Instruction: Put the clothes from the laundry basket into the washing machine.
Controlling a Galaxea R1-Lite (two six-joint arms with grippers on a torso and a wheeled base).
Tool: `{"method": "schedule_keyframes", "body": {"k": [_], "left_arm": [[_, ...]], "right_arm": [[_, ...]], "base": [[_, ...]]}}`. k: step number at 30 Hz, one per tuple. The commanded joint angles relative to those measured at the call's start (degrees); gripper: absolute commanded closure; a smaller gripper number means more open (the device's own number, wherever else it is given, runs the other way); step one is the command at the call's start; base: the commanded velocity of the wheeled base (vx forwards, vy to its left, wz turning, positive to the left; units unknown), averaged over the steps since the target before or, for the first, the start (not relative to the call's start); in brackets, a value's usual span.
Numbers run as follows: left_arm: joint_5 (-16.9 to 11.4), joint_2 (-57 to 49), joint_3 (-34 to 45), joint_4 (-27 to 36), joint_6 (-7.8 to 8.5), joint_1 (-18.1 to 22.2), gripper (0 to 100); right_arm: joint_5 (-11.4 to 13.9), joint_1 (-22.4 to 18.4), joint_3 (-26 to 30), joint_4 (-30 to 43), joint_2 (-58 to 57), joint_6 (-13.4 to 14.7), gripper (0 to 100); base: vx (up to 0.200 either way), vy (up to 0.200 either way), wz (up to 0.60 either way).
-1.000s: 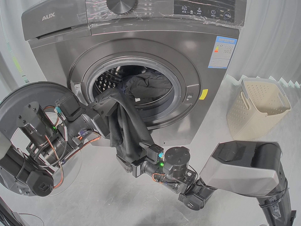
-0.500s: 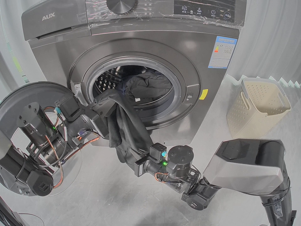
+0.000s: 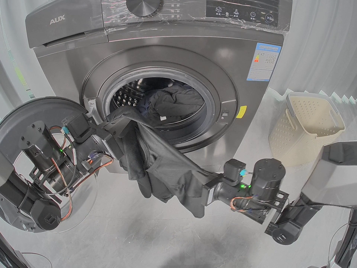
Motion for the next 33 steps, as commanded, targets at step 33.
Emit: {"method": "schedule_keyframes", "body": {"k": [33], "left_arm": [[-0.52,-1.18,8.69,-0.25,1.67,-0.65,100]], "right_arm": [[1.36,-12.01,-5.16,-3.17,-13.72,0.91,100]], "base": [[0.000,0.000,0.00]]}}
